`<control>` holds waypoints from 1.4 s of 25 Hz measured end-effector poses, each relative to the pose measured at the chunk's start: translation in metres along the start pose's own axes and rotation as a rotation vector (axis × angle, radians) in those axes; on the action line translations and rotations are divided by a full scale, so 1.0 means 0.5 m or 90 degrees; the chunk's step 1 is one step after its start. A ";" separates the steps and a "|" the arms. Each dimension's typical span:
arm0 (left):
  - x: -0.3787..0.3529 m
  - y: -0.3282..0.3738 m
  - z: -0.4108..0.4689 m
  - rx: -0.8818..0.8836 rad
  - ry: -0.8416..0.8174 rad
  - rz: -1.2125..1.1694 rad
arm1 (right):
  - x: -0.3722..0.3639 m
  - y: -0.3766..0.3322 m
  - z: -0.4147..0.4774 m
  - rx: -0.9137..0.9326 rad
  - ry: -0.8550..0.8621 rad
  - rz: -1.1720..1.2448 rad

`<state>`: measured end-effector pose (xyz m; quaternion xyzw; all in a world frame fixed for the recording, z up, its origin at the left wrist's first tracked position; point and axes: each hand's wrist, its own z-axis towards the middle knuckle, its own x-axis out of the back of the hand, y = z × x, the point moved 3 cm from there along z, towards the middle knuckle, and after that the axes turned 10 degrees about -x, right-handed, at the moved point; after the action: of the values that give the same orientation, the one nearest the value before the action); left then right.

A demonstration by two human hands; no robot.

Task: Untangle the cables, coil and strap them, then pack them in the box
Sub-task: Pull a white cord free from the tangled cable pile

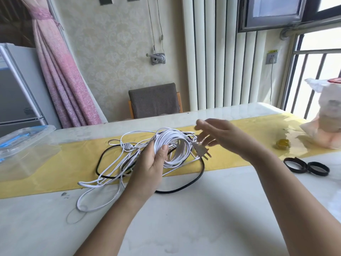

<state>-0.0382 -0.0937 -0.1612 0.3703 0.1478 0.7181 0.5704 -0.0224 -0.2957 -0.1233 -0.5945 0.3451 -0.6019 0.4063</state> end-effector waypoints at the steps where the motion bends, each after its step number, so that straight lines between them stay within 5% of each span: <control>1: 0.006 -0.005 -0.001 -0.012 0.001 0.030 | 0.030 0.024 0.013 -0.034 0.142 -0.101; 3: 0.020 -0.020 -0.001 -0.017 0.006 0.069 | 0.074 0.080 0.031 -0.175 0.360 -0.354; 4: 0.027 -0.026 0.001 -0.010 0.013 0.078 | 0.083 0.107 0.035 -0.269 0.380 -0.435; 7: 0.037 -0.022 0.002 0.004 0.032 0.080 | 0.084 0.171 0.045 -0.439 0.327 -0.486; 10: 0.039 -0.019 0.003 0.020 0.034 0.069 | 0.079 0.190 0.048 -0.436 0.321 -0.506; 13: 0.047 -0.022 0.006 0.025 0.032 0.083 | 0.080 0.160 0.049 -0.345 0.372 -0.446; 15: 0.053 -0.022 0.009 0.008 0.026 0.116 | 0.066 0.098 0.036 -0.155 0.384 -0.281; 19: 0.062 -0.021 0.011 -0.026 0.007 0.201 | -0.014 -0.061 -0.042 0.231 0.152 -0.125; 22: 0.067 -0.011 0.012 -0.046 0.002 0.250 | -0.068 -0.087 -0.065 0.279 0.009 -0.127; 28: 0.068 -0.009 0.010 -0.066 -0.035 0.307 | -0.114 -0.065 -0.045 0.420 0.065 -0.362; 35: 0.055 -0.001 0.007 -0.097 -0.067 0.313 | -0.130 -0.058 -0.046 0.487 0.237 -0.365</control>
<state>-0.0374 -0.0685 -0.1493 0.3880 -0.0312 0.8239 0.4119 -0.0498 -0.2264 -0.1270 -0.3572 -0.0102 -0.8680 0.3448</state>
